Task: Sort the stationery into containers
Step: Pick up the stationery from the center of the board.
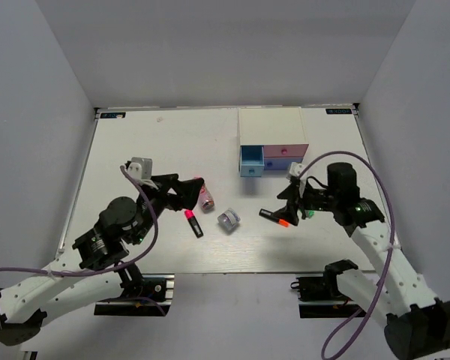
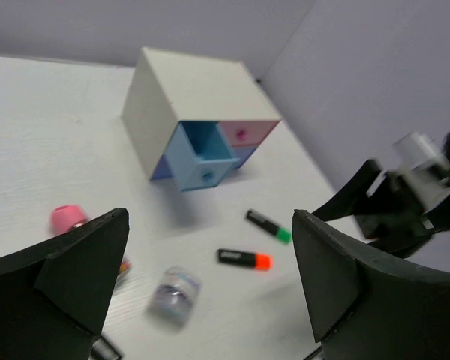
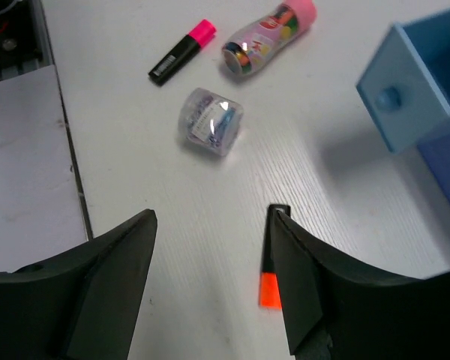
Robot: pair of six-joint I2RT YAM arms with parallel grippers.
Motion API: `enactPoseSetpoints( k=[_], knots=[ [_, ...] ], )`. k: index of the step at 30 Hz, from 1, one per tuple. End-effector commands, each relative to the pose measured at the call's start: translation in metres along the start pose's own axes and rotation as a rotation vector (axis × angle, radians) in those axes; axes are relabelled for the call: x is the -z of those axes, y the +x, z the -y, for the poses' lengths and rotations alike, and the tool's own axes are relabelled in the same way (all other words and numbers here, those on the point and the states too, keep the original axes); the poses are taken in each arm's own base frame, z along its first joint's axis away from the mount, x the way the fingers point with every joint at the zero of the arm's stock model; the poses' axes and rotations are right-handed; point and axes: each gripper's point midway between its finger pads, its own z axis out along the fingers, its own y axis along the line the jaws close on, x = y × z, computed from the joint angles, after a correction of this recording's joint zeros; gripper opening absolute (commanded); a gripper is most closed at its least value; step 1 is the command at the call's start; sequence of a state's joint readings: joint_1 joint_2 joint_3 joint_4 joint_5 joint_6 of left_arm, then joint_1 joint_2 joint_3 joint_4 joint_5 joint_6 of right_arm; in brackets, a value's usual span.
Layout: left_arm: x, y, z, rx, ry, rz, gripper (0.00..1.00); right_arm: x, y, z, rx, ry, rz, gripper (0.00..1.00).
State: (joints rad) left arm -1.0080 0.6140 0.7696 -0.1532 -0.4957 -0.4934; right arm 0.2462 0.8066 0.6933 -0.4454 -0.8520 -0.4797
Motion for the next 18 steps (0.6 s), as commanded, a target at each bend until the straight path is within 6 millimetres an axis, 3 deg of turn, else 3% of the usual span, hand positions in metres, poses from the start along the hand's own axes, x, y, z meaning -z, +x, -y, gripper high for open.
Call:
enactPoseSetpoints(
  k=[1, 3, 4, 5, 7, 8, 12, 18],
  knots=[
    [0.007, 0.042, -0.041, -0.268, -0.106, -0.166, 1.0, -0.016, -0.027, -0.007, 0.076, -0.043, -0.024, 0.68],
    [0.008, 0.039, -0.042, -0.278, -0.115, -0.161, 1.0, -0.032, -0.025, 0.005, 0.066, -0.011, -0.09, 0.68],
    [0.008, 0.039, -0.043, -0.298, -0.113, -0.163, 1.0, -0.044, -0.029, -0.013, 0.087, -0.071, -0.102, 0.68],
    [0.008, 0.035, -0.041, -0.303, -0.11, -0.156, 1.0, -0.056, -0.018, 0.001, 0.072, -0.018, -0.16, 0.72],
    [0.004, 0.04, -0.045, -0.336, -0.126, -0.172, 1.0, -0.073, -0.017, -0.017, 0.086, -0.054, -0.198, 0.81],
    [0.004, 0.041, -0.045, -0.343, -0.131, -0.185, 1.0, -0.084, -0.007, -0.009, 0.07, -0.024, -0.239, 0.9],
    [0.006, 0.038, -0.056, -0.361, -0.199, -0.192, 1.0, -0.106, 0.003, -0.015, 0.066, 0.005, -0.29, 0.9],
    [0.022, 0.019, -0.063, -0.321, -0.207, -0.108, 1.0, -0.137, 0.003, -0.026, 0.02, -0.027, -0.295, 0.9]
  ],
)
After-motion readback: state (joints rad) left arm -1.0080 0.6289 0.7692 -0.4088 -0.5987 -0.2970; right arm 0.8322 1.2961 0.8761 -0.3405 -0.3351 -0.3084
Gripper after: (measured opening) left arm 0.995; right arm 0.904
